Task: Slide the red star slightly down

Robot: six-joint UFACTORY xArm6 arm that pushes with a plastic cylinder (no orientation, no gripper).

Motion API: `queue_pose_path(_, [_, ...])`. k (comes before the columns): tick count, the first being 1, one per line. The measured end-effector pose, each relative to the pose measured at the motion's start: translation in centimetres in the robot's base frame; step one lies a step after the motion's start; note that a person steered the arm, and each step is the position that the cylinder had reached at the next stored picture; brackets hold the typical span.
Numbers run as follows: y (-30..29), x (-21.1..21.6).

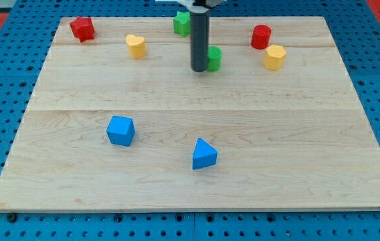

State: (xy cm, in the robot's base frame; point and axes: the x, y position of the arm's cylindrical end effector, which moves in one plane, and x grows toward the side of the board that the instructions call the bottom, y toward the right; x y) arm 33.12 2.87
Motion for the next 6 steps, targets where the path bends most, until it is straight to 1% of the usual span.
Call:
queue_pose_path(1, [3.0,-3.1])
queue_pose_path(2, [7.7,-2.6])
queue_pose_path(3, [7.4,-3.3])
queue_pose_path(4, [6.1,-5.7])
queue_pose_path(5, [6.1,-8.0])
queue_pose_path(6, [7.5,-9.2])
